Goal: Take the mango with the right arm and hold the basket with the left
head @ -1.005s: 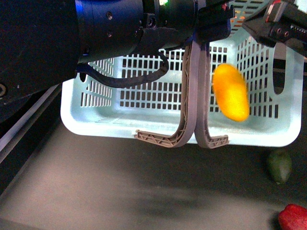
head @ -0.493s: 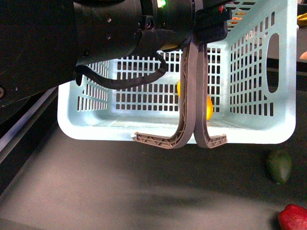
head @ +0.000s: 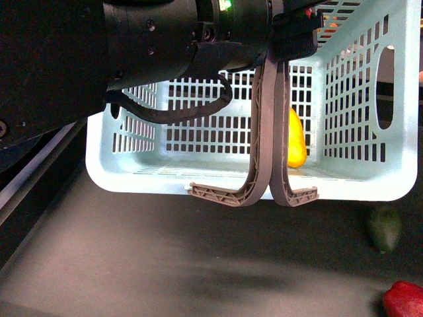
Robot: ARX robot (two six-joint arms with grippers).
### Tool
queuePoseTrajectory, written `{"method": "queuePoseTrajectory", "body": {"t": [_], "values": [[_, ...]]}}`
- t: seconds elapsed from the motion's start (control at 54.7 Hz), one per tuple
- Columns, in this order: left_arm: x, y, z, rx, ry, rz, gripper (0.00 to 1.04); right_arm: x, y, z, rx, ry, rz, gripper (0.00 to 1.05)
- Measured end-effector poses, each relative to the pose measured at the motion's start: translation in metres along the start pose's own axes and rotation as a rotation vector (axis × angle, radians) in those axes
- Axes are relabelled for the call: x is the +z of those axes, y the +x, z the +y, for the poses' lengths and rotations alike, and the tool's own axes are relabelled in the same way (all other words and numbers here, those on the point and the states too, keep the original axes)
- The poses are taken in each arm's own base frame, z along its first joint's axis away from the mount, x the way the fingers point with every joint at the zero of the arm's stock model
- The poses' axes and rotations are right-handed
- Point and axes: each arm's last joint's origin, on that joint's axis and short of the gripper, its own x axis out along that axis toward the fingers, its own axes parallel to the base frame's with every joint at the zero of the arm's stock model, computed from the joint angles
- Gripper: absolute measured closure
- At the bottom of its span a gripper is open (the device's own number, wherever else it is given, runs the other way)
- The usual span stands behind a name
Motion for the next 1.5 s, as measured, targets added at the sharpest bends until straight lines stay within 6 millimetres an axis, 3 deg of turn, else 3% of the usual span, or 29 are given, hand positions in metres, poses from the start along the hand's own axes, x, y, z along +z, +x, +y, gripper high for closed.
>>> {"method": "queuePoseTrajectory", "body": {"t": [0.091,0.183,0.238,0.658,1.498], "values": [[0.000,0.000,0.000,0.001,0.000,0.000,0.98,0.000,0.000,0.000,-0.001,-0.007,-0.003,0.08],[0.000,0.000,0.000,0.002,0.000,-0.001,0.98,-0.007,-0.004,0.000,0.023,-0.221,-0.191,0.30],[0.000,0.000,0.000,0.002,0.000,-0.001,0.98,-0.009,-0.007,0.001,0.028,-0.283,-0.214,0.40],[0.000,0.000,0.000,0.000,-0.001,0.000,0.98,-0.026,-0.019,0.008,0.024,-0.360,-0.221,1.04],[0.000,0.000,0.000,0.000,-0.001,0.000,0.98,-0.035,-0.037,0.005,0.028,-0.359,-0.232,1.03]]}}
